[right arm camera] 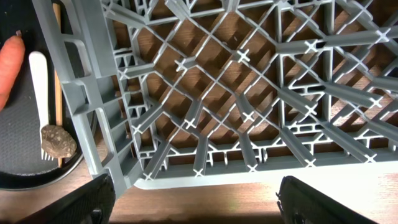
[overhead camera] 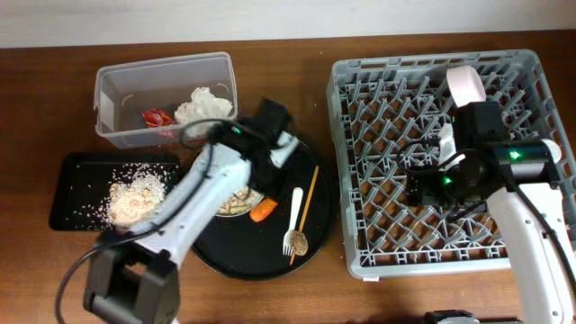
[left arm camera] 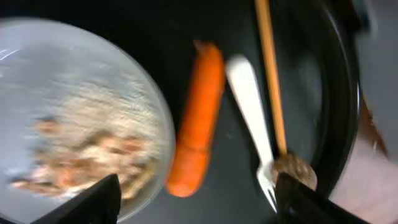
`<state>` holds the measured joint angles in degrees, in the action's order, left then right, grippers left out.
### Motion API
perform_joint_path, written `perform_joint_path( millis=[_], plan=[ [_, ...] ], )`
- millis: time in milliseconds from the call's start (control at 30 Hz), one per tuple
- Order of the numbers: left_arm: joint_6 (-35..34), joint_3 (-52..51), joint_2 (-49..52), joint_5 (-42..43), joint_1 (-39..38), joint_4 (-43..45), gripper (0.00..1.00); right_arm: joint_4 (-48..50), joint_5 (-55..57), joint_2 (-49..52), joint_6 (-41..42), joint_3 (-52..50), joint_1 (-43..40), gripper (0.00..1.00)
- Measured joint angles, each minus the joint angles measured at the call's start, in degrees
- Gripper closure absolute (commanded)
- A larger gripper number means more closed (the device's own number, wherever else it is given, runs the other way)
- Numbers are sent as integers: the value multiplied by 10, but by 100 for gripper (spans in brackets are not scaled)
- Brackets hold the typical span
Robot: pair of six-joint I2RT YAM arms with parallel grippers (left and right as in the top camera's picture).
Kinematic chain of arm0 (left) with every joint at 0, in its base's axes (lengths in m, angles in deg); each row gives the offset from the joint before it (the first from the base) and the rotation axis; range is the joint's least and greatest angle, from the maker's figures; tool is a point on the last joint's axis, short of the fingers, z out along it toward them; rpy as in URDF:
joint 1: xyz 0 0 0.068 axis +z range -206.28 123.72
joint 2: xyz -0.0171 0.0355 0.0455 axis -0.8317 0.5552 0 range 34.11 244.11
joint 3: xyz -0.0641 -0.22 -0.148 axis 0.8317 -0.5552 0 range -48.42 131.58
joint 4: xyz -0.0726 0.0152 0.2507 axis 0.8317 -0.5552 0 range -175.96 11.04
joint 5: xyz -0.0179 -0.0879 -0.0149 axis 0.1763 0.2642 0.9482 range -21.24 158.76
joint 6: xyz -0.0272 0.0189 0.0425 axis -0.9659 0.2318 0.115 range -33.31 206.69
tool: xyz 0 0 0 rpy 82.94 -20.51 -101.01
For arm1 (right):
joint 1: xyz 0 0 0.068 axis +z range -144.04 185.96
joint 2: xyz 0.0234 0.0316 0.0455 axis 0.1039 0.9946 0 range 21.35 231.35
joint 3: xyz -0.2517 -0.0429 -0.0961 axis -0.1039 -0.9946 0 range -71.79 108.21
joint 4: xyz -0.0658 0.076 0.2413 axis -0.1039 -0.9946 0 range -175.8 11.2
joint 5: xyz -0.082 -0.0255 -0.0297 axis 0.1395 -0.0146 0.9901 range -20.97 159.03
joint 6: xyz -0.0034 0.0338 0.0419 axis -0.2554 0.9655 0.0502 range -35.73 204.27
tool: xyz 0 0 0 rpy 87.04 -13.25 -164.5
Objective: Sort waste into correct bins and load items into the dishwasher rack
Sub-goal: 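Grasp the tissue with the left gripper and drop it in the bin, then grasp the carrot with the left gripper and move it over the black tray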
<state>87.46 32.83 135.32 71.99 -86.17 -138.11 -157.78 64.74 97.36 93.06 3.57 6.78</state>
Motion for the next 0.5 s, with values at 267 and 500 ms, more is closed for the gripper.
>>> perform_joint_path(
  millis=[267,500],
  plan=[
    [117,-80,0,-6,-57,96,27,-3,0,0,0,0,0,12],
    [182,-88,0,-13,-57,132,27,-3,0,0,0,0,0,12]
  ],
)
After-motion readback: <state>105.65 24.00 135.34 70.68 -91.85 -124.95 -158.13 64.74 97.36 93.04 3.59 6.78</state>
